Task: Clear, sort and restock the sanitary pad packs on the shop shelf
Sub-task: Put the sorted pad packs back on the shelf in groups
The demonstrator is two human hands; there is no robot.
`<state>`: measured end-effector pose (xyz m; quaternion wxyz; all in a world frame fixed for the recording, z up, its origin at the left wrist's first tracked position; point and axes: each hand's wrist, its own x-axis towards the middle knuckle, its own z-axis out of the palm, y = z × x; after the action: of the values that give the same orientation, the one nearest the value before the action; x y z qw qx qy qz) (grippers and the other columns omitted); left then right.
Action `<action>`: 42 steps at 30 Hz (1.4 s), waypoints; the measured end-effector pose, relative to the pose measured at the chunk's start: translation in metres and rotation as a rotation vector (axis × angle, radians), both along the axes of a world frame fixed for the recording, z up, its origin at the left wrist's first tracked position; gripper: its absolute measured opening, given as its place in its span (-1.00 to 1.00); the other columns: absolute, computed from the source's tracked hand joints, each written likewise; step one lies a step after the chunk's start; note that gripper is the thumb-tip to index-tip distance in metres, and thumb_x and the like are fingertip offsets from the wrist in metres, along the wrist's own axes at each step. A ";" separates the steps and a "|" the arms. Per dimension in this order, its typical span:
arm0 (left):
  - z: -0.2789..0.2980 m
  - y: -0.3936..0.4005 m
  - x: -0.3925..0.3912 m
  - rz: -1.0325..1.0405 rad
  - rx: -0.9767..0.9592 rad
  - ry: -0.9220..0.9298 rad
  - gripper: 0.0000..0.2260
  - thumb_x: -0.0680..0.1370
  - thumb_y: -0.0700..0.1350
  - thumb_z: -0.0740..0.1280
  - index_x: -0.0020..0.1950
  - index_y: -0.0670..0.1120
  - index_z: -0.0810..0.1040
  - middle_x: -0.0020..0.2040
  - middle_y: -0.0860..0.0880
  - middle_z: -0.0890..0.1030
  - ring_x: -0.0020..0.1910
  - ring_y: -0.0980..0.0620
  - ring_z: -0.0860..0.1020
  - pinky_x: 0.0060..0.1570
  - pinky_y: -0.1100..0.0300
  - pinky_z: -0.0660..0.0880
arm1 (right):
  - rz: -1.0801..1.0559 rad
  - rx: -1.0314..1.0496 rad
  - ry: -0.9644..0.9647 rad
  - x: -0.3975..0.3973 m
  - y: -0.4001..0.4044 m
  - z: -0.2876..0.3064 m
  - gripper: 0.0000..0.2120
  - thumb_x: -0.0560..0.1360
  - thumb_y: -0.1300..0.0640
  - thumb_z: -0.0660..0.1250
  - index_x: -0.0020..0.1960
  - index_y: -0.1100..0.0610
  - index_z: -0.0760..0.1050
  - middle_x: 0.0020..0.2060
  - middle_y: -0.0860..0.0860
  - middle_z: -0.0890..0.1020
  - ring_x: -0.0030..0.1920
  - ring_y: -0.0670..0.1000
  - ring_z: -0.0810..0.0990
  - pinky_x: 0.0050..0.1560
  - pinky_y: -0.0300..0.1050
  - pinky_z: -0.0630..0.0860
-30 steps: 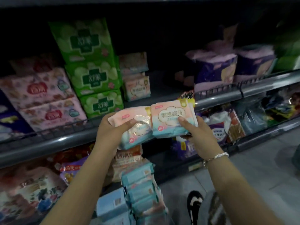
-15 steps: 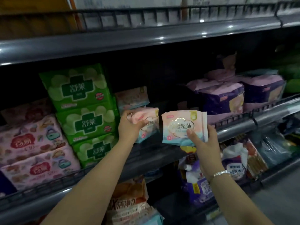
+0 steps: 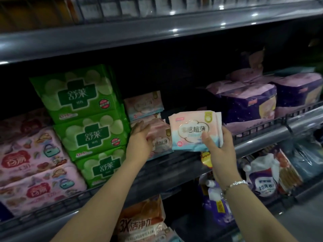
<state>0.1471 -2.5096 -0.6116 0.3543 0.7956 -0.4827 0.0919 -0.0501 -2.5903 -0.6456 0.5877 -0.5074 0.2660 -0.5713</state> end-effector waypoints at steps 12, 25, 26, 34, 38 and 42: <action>0.006 0.010 -0.007 -0.164 -0.044 -0.140 -0.51 0.49 0.18 0.36 0.39 0.08 0.42 0.34 0.06 0.44 0.33 0.08 0.30 0.31 0.29 0.22 | -0.075 -0.287 0.606 0.052 0.005 -0.013 -0.66 0.50 0.00 0.39 0.27 -0.04 0.52 0.06 -0.10 0.43 0.06 -0.10 0.26 0.00 -0.26 0.23; 0.028 0.000 0.000 -0.190 0.261 -0.421 -0.40 0.35 0.06 0.51 0.36 0.11 0.42 0.34 0.09 0.37 0.35 0.03 0.23 0.29 0.18 0.09 | -0.138 -0.418 0.621 0.081 0.008 -0.027 -0.71 0.49 0.19 0.42 0.21 0.11 0.61 0.00 0.00 0.68 0.12 0.12 0.56 0.17 0.00 0.51; 0.025 0.001 0.000 -0.175 0.285 -0.411 -0.41 0.36 0.07 0.51 0.36 0.12 0.41 0.34 0.07 0.36 0.35 0.01 0.23 0.32 0.14 0.11 | -0.127 -0.466 0.629 0.081 0.006 -0.028 -0.73 0.50 0.21 0.41 0.19 0.13 0.62 -0.02 0.02 0.69 0.09 0.15 0.58 0.16 0.02 0.52; 0.005 0.004 0.011 -0.222 0.469 -0.378 -0.41 0.58 0.27 0.11 0.57 0.14 0.06 0.58 0.05 0.11 0.55 -0.02 0.06 0.50 0.00 0.00 | 0.013 -0.517 0.680 0.072 0.001 -0.023 -0.61 0.64 -0.03 0.08 0.44 -0.04 0.37 -0.20 -0.01 0.62 -0.10 0.03 0.53 0.04 -0.08 0.41; 0.014 0.000 0.004 -0.177 0.465 -0.439 -0.38 0.53 0.37 0.02 0.54 0.15 0.15 0.54 0.08 0.21 0.51 0.02 0.18 0.45 0.02 0.05 | 0.080 -0.491 0.713 0.069 0.000 -0.025 -0.57 0.64 -0.10 -0.03 0.43 -0.06 0.37 -0.33 -0.12 0.51 -0.08 0.12 0.50 -0.02 -0.07 0.36; 0.028 0.002 0.001 -0.244 0.563 -0.315 -0.41 0.60 0.27 0.05 0.58 0.07 0.04 0.58 0.06 0.07 0.55 0.05 0.05 0.46 0.18 -0.06 | 0.091 -0.430 0.683 0.066 0.002 -0.021 -0.66 0.67 0.01 0.02 0.30 -0.03 0.49 -0.22 -0.07 0.60 0.04 0.15 0.51 0.01 -0.08 0.38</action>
<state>0.1484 -2.5079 -0.5837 0.0506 0.7746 -0.6295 0.0337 0.0159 -2.5883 -0.6667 0.3707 -0.7906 0.2979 -0.3857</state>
